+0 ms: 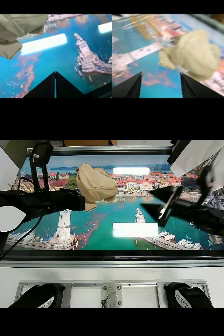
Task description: Fold the clothes and pants, and hang the long-sleeved shirts on hangers.
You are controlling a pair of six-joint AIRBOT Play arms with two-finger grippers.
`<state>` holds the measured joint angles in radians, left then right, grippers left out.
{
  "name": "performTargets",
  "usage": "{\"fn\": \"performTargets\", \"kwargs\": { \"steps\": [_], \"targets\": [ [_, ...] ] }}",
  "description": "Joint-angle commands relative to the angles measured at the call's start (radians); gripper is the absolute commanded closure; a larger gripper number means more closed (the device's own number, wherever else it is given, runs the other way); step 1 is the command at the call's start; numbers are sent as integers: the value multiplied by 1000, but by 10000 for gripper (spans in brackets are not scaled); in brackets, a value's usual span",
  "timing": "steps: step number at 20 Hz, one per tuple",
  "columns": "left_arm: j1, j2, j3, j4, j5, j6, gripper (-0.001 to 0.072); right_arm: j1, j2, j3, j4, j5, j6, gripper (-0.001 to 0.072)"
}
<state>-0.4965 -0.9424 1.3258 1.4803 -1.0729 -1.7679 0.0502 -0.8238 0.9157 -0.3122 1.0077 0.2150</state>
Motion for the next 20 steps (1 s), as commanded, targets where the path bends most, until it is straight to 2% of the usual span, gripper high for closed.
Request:
{"fn": "performTargets", "kwargs": {
  "steps": [1, 2, 3, 4, 5, 20],
  "targets": [
    [-26, -10, 0, -14, 1, -1, 691, 129, -25, -66, -27, 15, 3, 205],
    [-31, -10, 0, -15, 0, -1, 692, 129, -27, -67, -25, 14, 3, 210],
    [-31, -10, 0, -16, 1, -1, 691, 127, -27, -67, -25, 15, 3, 369],
    [-31, -10, 0, -16, 0, -1, 691, 127, -27, -67, -25, 14, 3, 646],
    [-31, -10, 0, -16, 0, -1, 691, 127, -27, -67, -25, 14, -2, 691],
    [-31, -10, 0, -15, 1, -1, 691, 127, -26, -67, -24, 14, -1, 690]
  ]
}}
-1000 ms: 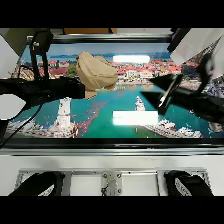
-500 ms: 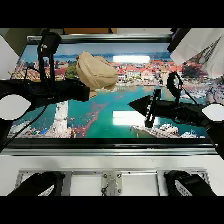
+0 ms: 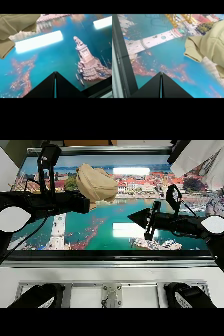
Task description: Fold the clothes and pants, and hang the long-sleeved shirts on hangers.
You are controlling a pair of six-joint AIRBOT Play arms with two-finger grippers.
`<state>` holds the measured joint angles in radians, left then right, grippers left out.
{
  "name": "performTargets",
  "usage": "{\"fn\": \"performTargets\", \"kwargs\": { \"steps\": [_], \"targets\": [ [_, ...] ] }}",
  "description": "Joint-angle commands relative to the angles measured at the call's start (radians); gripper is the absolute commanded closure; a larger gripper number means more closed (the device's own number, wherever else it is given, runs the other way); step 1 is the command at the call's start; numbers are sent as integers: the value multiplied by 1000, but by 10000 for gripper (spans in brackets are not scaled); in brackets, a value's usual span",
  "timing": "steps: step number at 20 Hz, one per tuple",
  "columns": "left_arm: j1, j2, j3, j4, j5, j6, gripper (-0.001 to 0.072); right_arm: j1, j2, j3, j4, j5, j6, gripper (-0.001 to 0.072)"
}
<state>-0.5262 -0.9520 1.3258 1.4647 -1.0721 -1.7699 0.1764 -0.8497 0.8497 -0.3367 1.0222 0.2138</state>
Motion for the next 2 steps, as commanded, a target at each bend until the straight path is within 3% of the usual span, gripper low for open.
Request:
{"fn": "performTargets", "kwargs": {
  "steps": [1, 2],
  "targets": [
    [-1, -1, 0, 0, 0, 1, 691, 1, 0, -1, 0, 0, 0, 690],
    [-1, -1, 0, 0, 0, 1, 691, 1, 0, -1, 0, 0, 0, 691]
  ]
}}
